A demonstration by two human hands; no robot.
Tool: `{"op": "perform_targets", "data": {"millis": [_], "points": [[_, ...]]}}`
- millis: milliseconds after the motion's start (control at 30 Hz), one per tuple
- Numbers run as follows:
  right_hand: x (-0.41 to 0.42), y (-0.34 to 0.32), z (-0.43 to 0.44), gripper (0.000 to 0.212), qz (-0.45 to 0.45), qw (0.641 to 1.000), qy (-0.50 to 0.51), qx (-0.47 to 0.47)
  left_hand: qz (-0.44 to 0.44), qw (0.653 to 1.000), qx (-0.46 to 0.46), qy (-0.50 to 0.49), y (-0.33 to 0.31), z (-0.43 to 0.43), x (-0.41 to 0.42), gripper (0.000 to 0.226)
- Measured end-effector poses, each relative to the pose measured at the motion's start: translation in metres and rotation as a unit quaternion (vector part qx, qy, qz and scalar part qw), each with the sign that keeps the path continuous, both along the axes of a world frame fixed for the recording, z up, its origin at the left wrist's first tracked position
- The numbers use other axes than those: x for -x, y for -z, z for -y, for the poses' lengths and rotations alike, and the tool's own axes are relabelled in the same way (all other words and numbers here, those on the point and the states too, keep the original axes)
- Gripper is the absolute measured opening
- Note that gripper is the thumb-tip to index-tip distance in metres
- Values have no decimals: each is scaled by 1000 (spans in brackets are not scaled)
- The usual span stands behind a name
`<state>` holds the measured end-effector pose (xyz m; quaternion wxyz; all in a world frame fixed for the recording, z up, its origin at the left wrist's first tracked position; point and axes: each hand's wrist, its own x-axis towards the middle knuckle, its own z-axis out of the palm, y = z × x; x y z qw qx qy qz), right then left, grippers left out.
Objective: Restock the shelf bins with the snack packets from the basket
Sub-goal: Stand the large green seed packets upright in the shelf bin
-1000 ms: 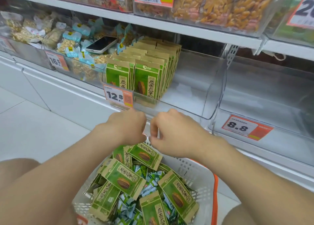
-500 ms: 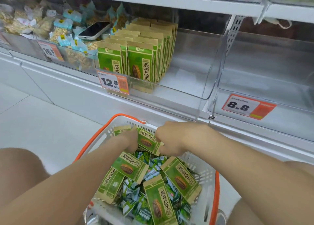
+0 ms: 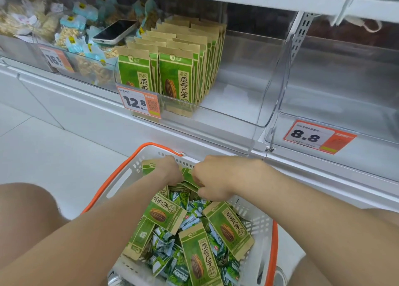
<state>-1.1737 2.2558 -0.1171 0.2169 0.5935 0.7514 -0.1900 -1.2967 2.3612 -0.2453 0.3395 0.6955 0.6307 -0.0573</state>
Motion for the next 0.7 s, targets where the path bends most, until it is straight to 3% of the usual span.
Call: {"op": "perform_targets", "data": {"millis": [33,133,233,333,433,600,700], "points": [[-1,-1,0,11,-7,1000,2,-3,18,1000,-4,-8,-2,2,0,19],[-8,-2,1,29,3,1000,17,6,100,992,40,-72,4,-1,-1,36],[-14,-2,4,26,21,999,24,14,172,973,75,-135,-3,1,-3,29],[-18,-5,6,22,33,999,33,8,183,971,43,-146,-9,4,-5,16],[-17,-13,9,28,36,999,36,-11,160,985,-25,-56,-28,7,0,11],[-13,-17,11,29,-18,993,88,-79,56,974,-124,179,-96,28,4,31],[-10,-24,15,29,-73,980,145,-118,103,965,-134,202,-128,33,12,38]]}}
